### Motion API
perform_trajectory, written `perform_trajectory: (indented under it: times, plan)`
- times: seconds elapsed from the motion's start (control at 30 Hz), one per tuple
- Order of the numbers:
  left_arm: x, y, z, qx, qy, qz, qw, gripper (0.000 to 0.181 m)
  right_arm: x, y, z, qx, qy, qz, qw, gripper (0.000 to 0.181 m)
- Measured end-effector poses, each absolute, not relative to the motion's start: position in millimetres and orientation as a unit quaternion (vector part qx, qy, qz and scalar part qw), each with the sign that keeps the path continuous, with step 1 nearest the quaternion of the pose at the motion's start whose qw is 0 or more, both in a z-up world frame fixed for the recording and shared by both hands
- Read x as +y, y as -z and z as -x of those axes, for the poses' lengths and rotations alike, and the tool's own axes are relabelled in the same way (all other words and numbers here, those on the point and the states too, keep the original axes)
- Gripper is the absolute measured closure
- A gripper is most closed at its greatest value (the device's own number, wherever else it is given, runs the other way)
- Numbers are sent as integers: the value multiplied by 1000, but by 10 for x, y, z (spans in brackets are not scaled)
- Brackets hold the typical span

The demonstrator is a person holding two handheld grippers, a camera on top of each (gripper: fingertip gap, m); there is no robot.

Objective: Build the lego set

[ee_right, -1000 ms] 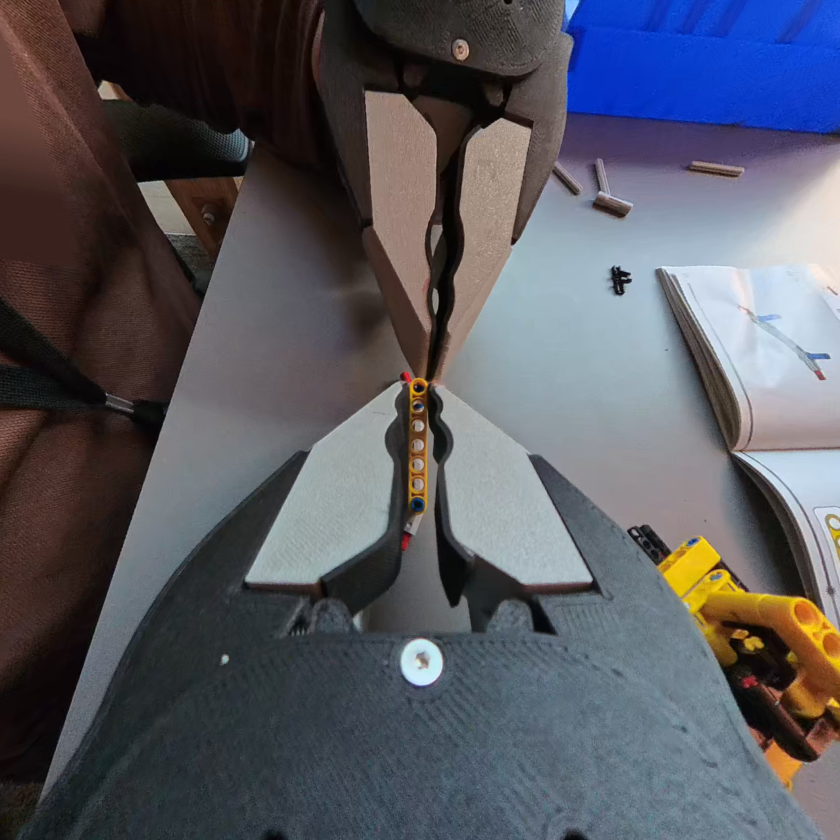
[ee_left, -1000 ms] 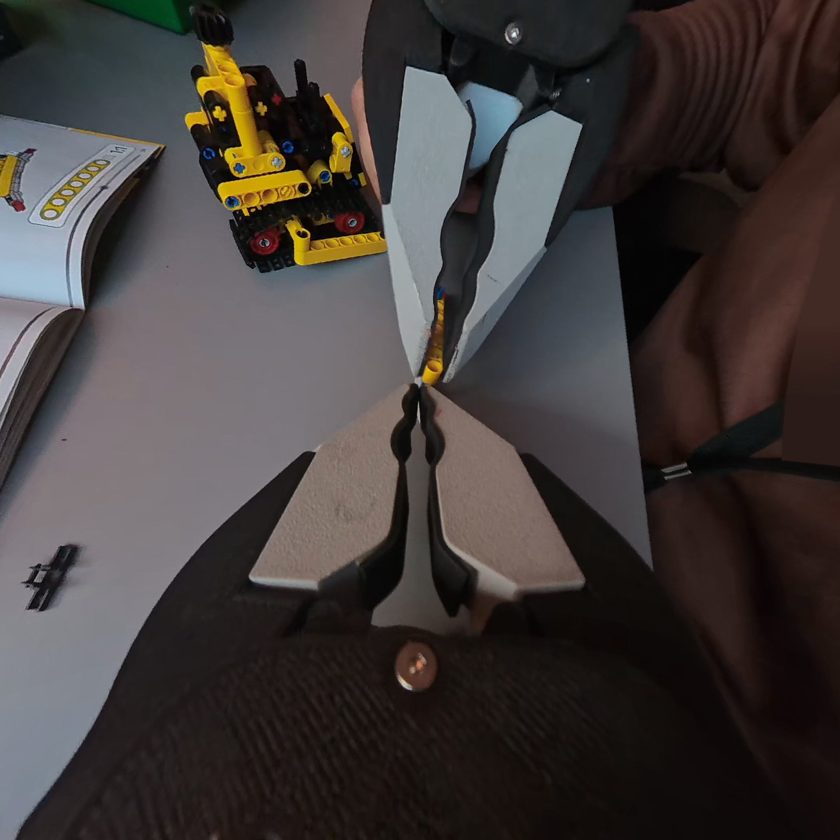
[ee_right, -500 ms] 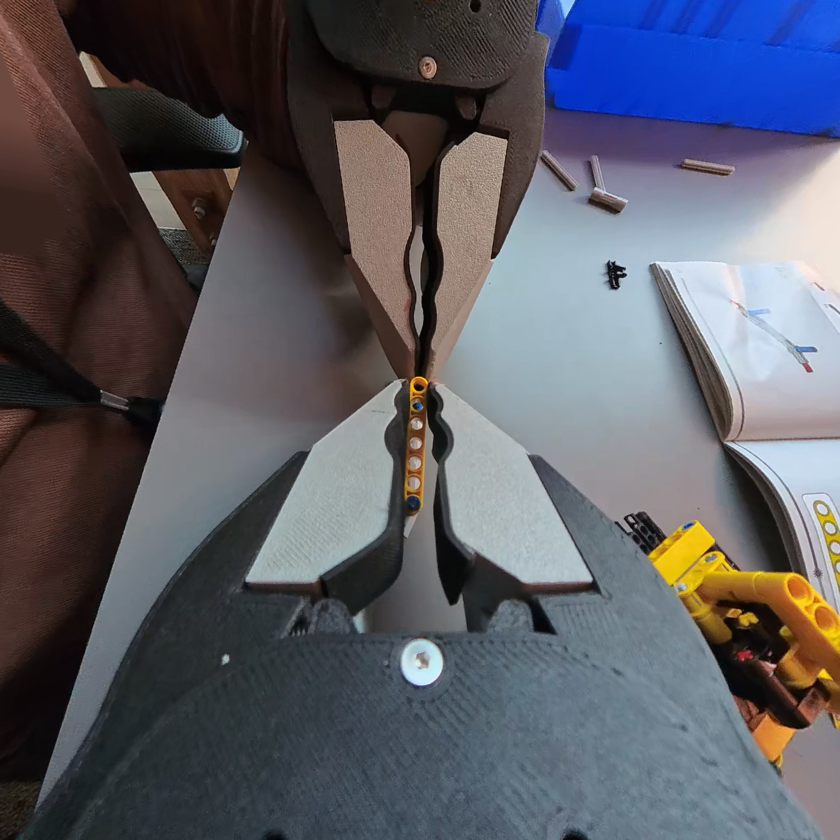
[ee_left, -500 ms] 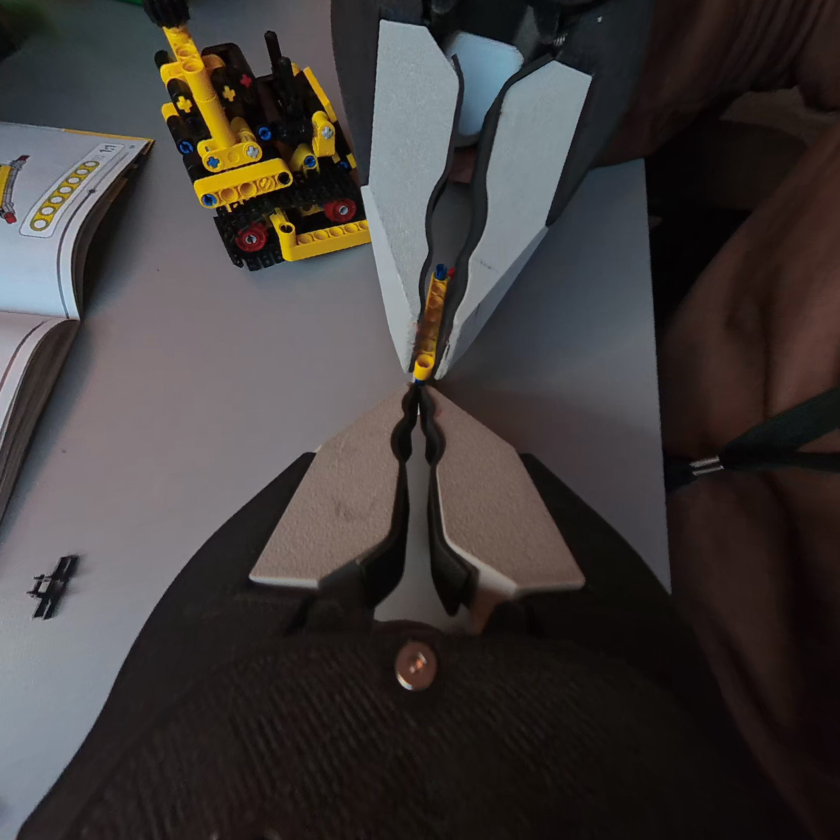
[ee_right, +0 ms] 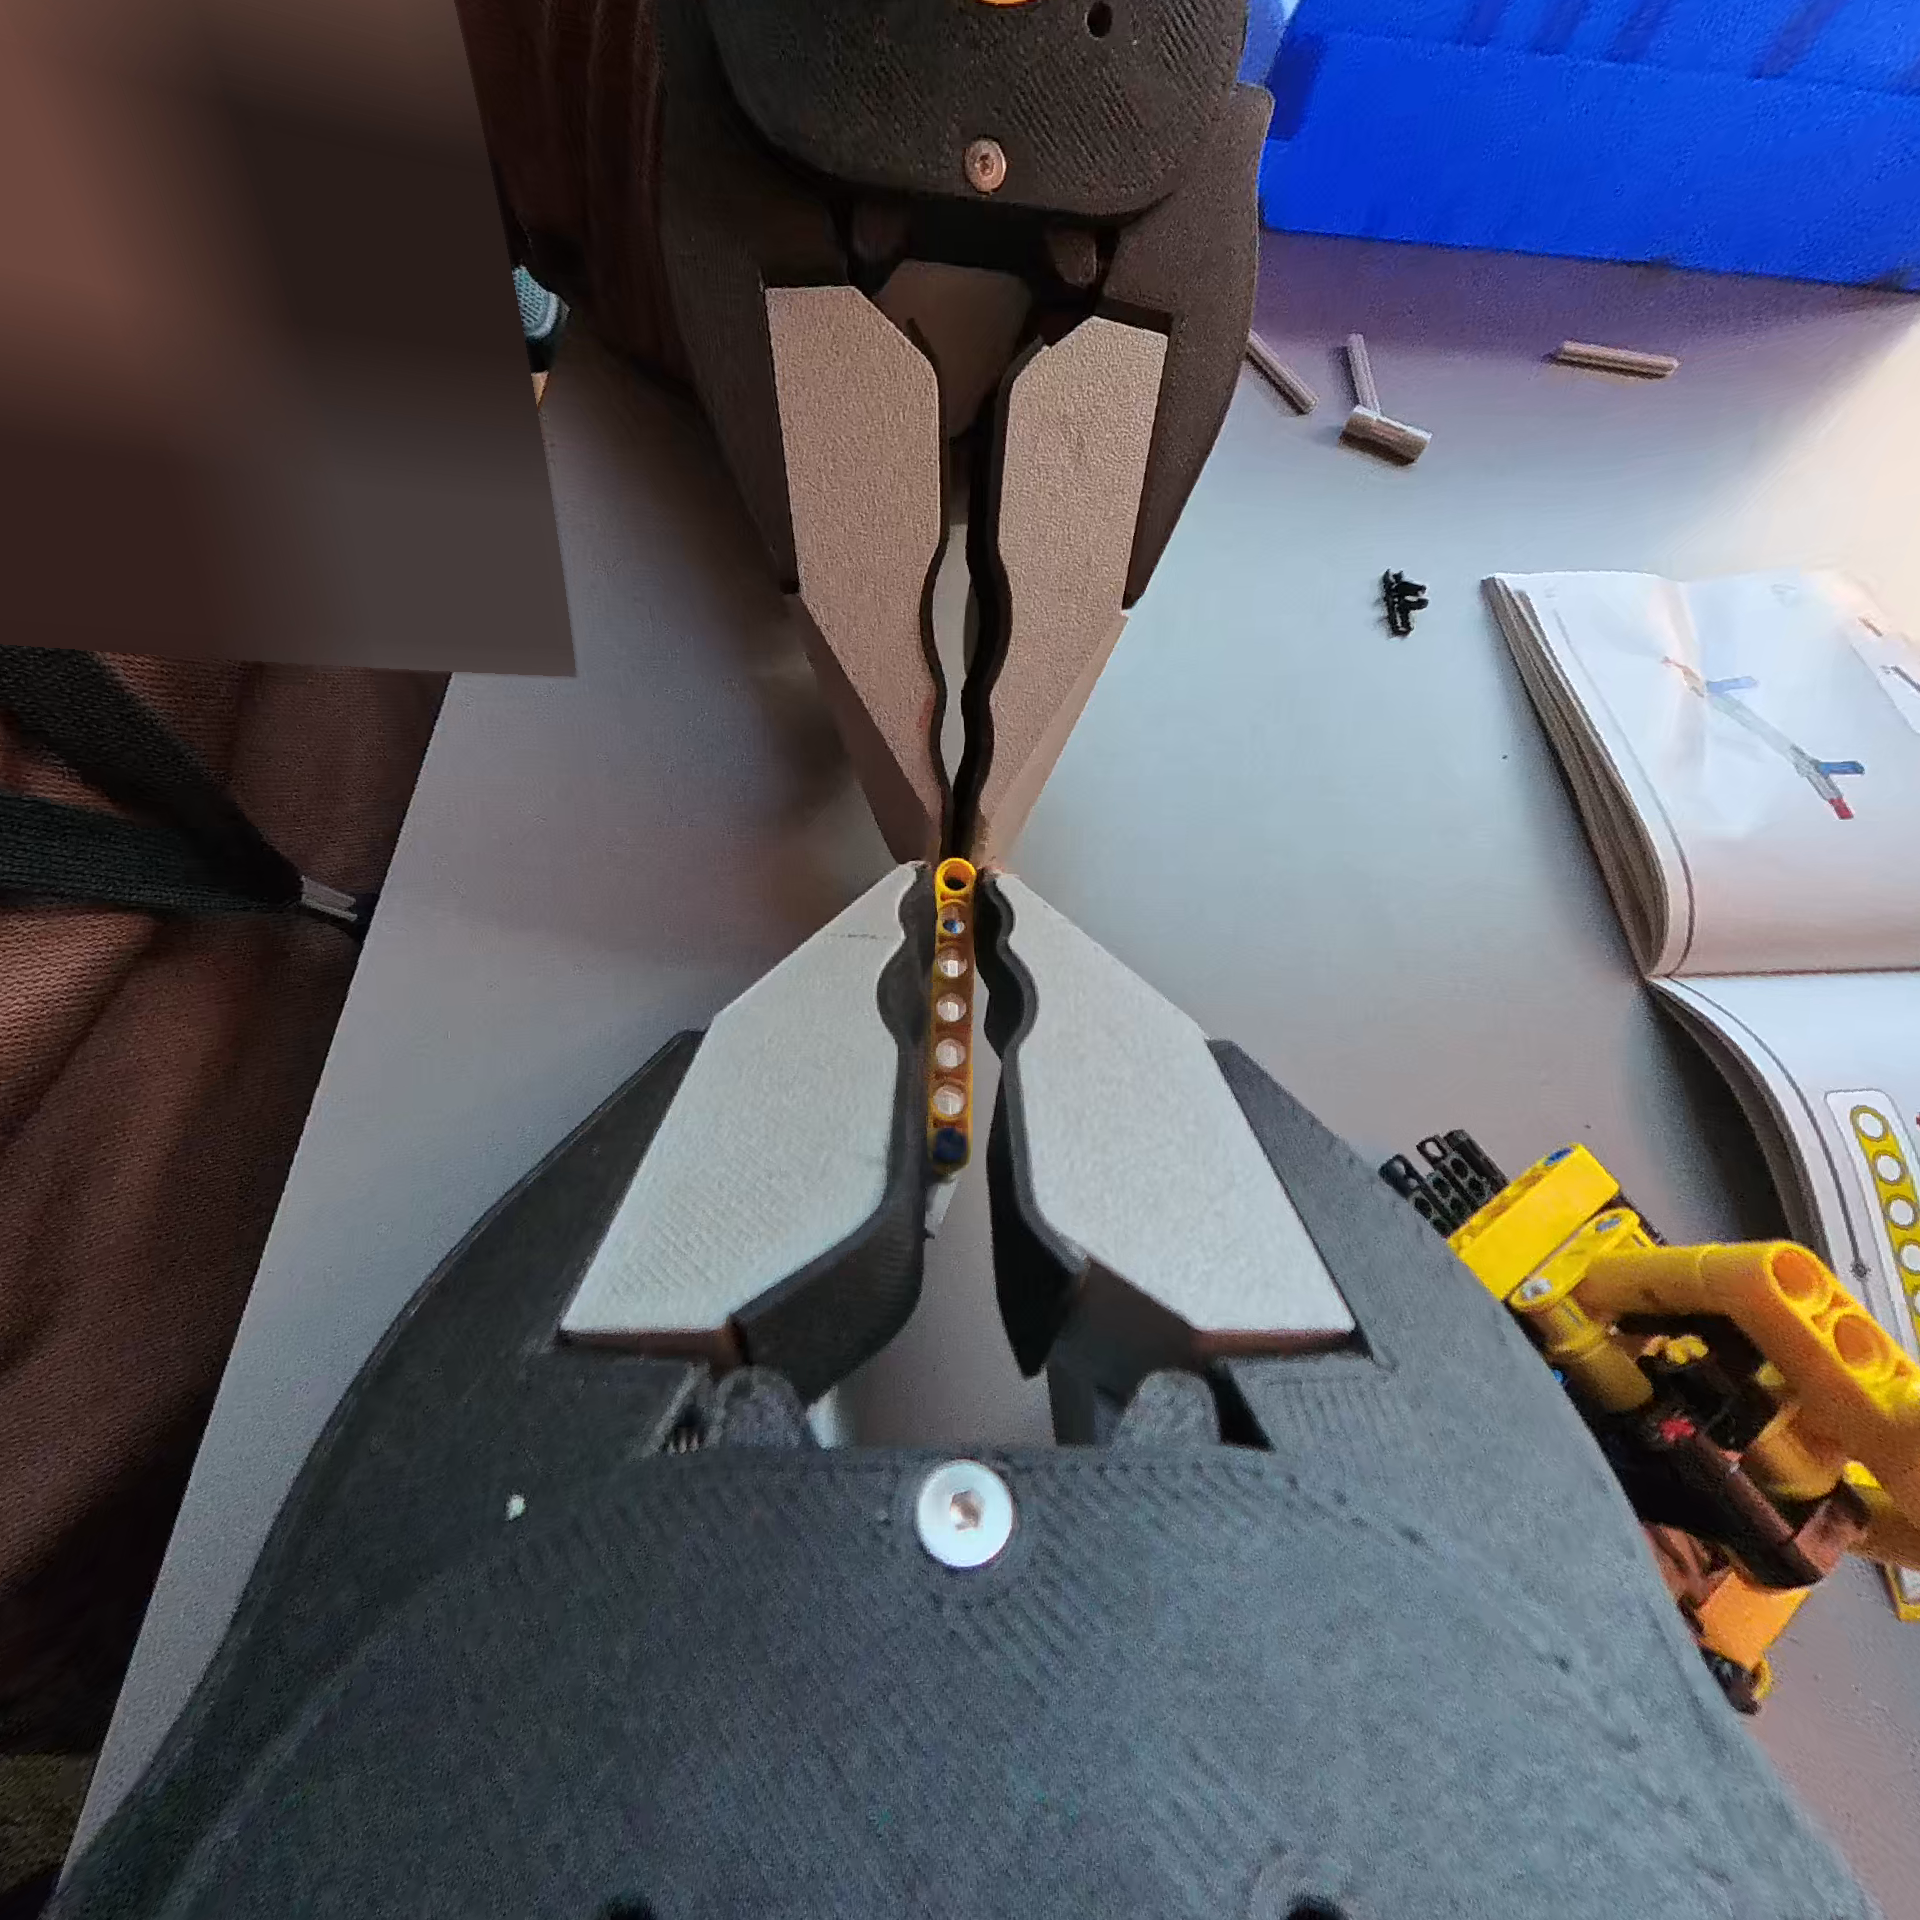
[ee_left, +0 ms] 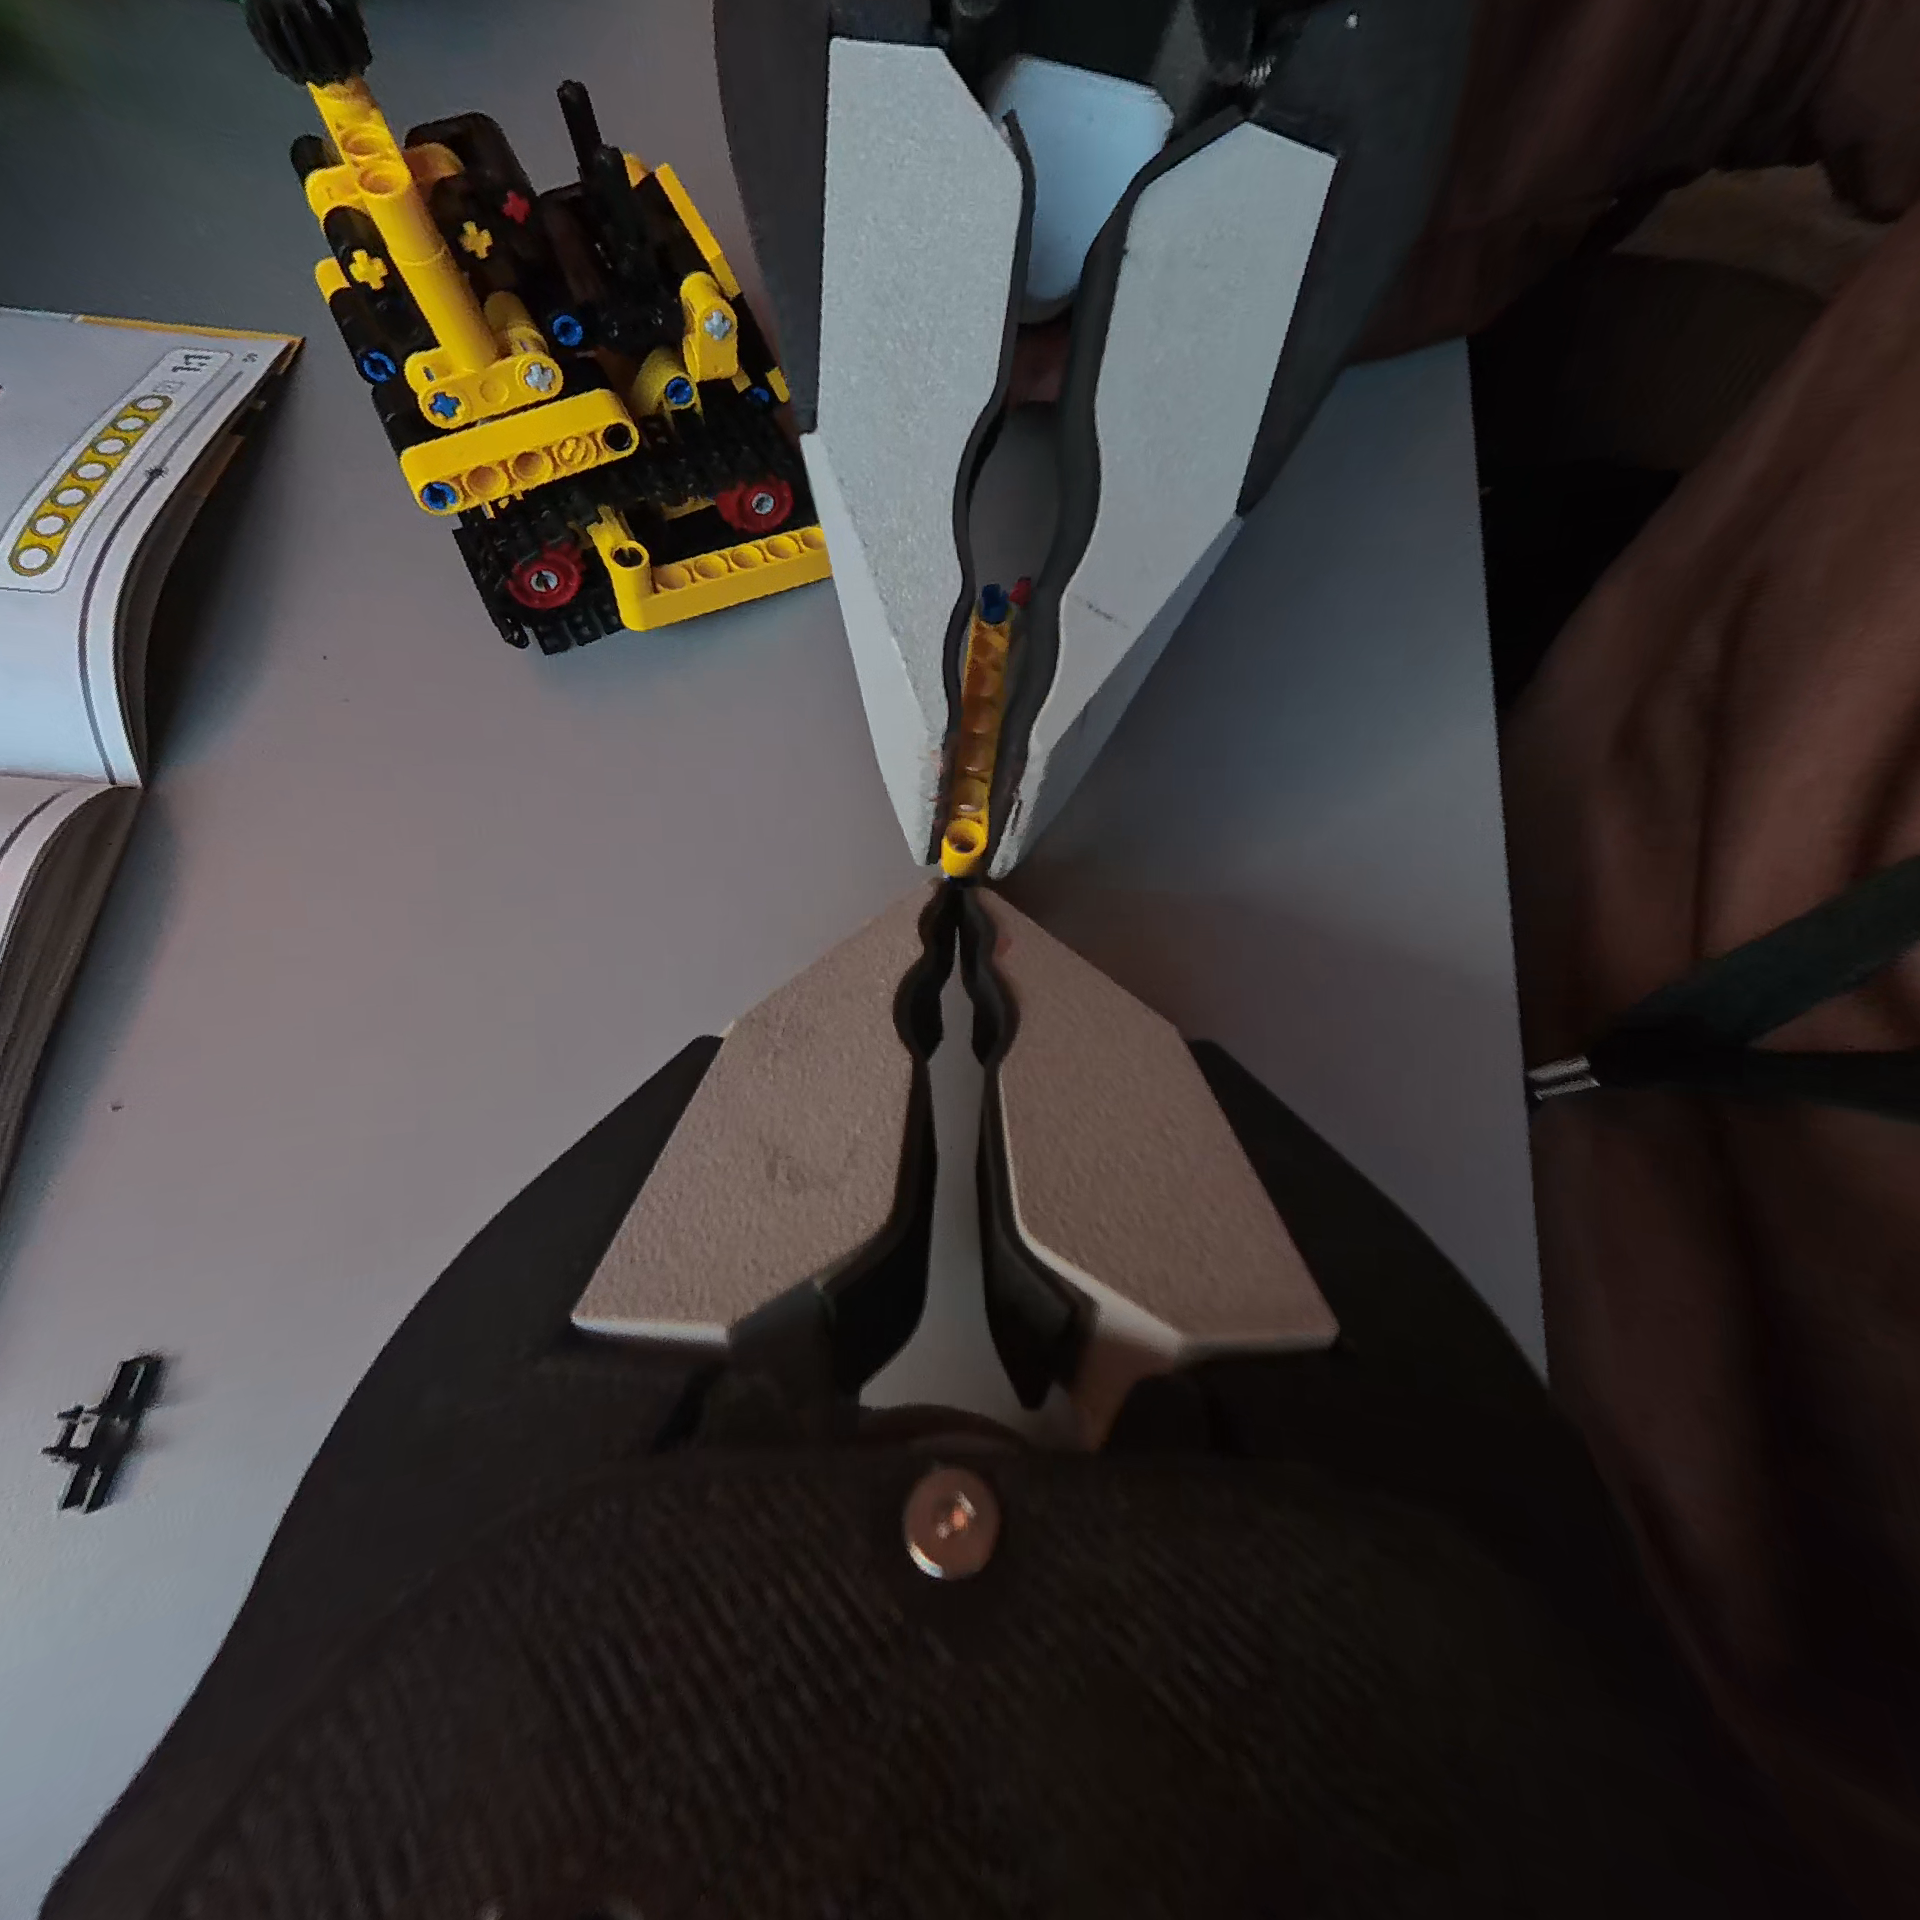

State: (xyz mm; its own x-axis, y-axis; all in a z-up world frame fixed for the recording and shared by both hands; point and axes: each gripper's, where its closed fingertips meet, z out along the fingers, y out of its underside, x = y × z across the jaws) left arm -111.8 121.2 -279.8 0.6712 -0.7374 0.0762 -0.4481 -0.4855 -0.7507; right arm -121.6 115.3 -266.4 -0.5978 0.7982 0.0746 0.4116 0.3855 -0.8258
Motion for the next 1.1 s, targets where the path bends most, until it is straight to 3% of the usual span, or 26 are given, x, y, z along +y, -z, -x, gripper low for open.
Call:
perform_trajectory:
  times: [0.03,0.4,0.83,1.1]
  plan:
    - [1214,2797,1114,354,199,838,364,181,1155,2664,1212,-797,-405,380,239,177]
    - [1275,2783,1094,362,145,834,390,181,1183,2650,1205,-792,-408,383,245,177]
    - [1264,2800,1011,381,155,826,386,181,1199,2671,1100,-793,-422,388,205,176]
    - [1290,2796,991,366,172,833,377,181,1223,2675,1092,-809,-386,381,225,176]
